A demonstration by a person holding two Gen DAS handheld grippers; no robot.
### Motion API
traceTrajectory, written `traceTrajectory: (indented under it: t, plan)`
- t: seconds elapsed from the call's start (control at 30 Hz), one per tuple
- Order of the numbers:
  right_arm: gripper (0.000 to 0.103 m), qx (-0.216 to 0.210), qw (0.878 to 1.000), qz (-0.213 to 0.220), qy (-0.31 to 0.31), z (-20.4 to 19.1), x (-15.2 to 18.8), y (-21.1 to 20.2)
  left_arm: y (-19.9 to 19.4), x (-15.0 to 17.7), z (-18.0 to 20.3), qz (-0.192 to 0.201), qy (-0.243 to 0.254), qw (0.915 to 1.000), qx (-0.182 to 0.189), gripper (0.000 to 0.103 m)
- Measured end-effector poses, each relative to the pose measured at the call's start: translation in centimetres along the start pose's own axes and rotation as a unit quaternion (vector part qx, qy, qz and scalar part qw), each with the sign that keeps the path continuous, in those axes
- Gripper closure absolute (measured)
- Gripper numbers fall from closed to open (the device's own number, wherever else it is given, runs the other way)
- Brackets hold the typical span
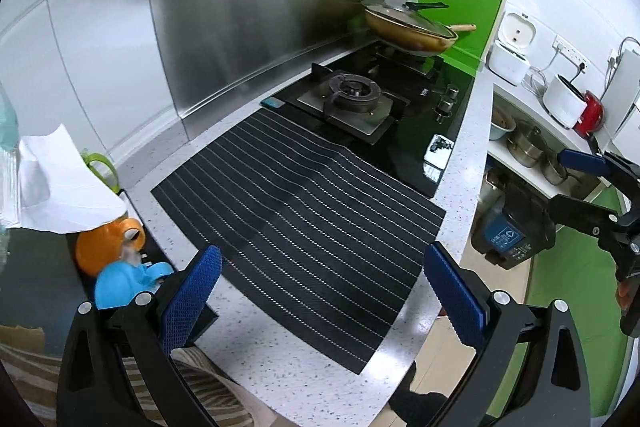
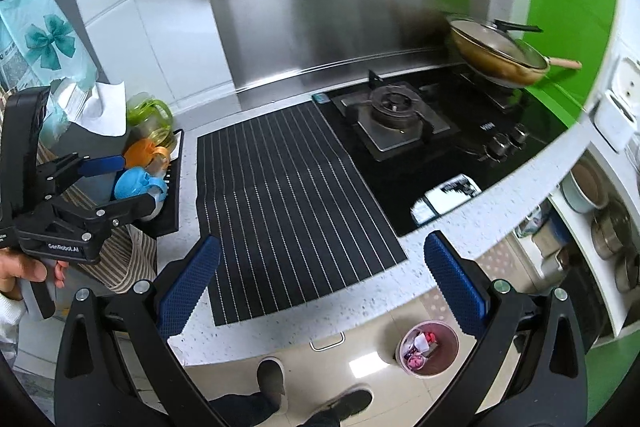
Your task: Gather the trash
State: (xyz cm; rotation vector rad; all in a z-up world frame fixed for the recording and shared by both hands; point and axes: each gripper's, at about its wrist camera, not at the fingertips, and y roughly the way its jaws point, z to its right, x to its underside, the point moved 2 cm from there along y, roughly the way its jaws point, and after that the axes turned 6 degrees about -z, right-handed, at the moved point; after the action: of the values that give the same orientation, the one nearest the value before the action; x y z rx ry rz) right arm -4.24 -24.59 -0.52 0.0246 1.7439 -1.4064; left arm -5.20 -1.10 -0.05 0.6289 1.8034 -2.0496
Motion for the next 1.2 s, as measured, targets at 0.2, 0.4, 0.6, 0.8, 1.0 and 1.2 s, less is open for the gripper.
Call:
traceTrajectory:
  t: [0.2,0.4,0.6,0.8,1.0,1.2]
  plan:
    - [0.003,-0.020,0.999,-0.005,-0.036,-0.6,-1.8,1.2,-0.2,-0.3,-0.1,0.007,-0.015,0.9998,-0.010,0.006]
    - [0.003,-0.040,0.997,0.002,-0.068,-0.2,-3.6,1.3,-0.2,-1.1,0.0,0.012,-0.030,0.9993,-0.020,0.006]
    - [0.003,-0.049,0.996,0.002,-0.080,0.4,-5.0,2.3,0.4,-1.9,-0.1,0.006,-0.036,0.9993,-0.013,0.006]
    - [0.003,-0.057,0.994,-0.005,-0.089,0.1,-5.6,3.4,1.3,-2.3,-0.4,-0.008,-0.045,0.9990,0.002,0.006]
    - [0.003,-0.060,0.994,-0.007,-0.089,-0.1,-6.0,4.0,1.2,-2.6,-0.6,-0.002,-0.041,0.9989,-0.021,0.006]
    - [0.003,-0.068,0.994,-0.008,-0.089,-0.1,-6.2,4.3,1.2,-3.0,-0.8,0.006,-0.046,0.9988,-0.015,0.006]
